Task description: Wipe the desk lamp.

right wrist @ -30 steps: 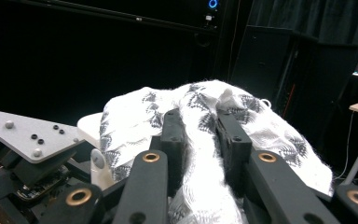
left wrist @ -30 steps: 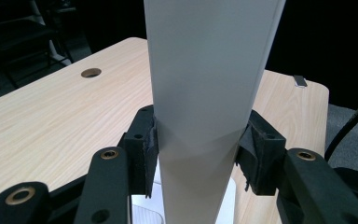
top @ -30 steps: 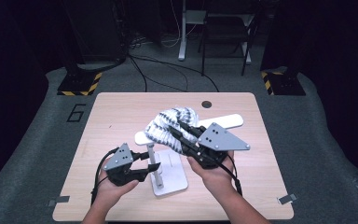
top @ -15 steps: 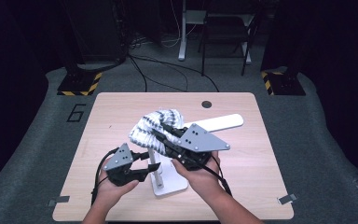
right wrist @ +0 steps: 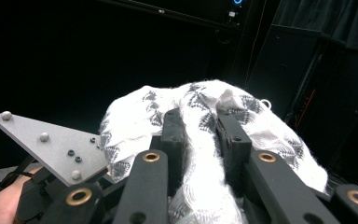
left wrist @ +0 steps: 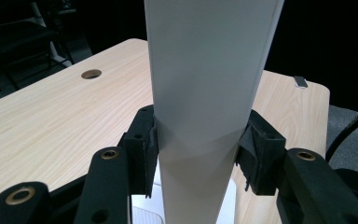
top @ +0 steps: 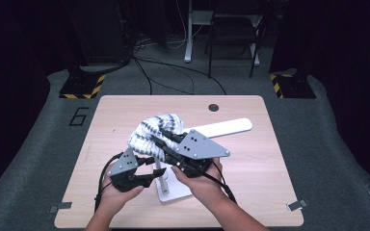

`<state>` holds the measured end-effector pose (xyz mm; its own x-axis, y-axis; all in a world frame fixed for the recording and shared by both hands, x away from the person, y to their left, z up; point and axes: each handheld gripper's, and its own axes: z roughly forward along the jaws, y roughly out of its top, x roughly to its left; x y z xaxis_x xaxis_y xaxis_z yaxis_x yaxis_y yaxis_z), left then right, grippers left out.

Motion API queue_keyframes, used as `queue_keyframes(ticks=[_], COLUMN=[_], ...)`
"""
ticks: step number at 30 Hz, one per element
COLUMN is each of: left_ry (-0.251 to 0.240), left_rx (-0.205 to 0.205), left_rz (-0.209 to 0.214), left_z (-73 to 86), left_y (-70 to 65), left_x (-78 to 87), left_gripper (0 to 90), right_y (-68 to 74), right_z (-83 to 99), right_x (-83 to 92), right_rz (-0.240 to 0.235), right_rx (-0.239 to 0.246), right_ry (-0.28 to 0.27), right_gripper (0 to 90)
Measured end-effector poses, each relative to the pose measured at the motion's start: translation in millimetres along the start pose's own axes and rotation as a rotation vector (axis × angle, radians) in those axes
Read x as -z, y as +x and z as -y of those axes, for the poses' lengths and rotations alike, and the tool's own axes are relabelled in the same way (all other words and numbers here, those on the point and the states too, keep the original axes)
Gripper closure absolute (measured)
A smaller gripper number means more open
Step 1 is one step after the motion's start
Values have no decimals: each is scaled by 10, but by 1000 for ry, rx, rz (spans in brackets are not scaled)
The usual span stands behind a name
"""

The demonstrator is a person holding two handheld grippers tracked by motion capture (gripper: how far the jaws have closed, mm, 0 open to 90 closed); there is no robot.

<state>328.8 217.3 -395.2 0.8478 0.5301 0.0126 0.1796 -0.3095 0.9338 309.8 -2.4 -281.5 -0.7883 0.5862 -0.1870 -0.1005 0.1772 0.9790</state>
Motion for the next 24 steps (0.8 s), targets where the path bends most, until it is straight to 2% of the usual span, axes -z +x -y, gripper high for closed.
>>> queue_keyframes(ticks=[6, 8, 11, 24], left_ry=[-6, -5, -8, -4], left_rx=[10, 2, 5, 11], left_rz=[8, 5, 7, 7], left_z=[4, 4, 7, 7], left_y=[-3, 3, 2, -4], left_x=[-4, -3, -5, -3], left_gripper=[531, 531, 531, 531], right_y=[-49, -61, -104, -230], right_z=[21, 24, 40, 78], right_x=[59, 68, 108, 231], right_rz=[10, 13, 22, 42], right_rx=[-3, 0, -17, -36], right_ry=[0, -1, -2, -3], right_gripper=[757, 758, 757, 757])
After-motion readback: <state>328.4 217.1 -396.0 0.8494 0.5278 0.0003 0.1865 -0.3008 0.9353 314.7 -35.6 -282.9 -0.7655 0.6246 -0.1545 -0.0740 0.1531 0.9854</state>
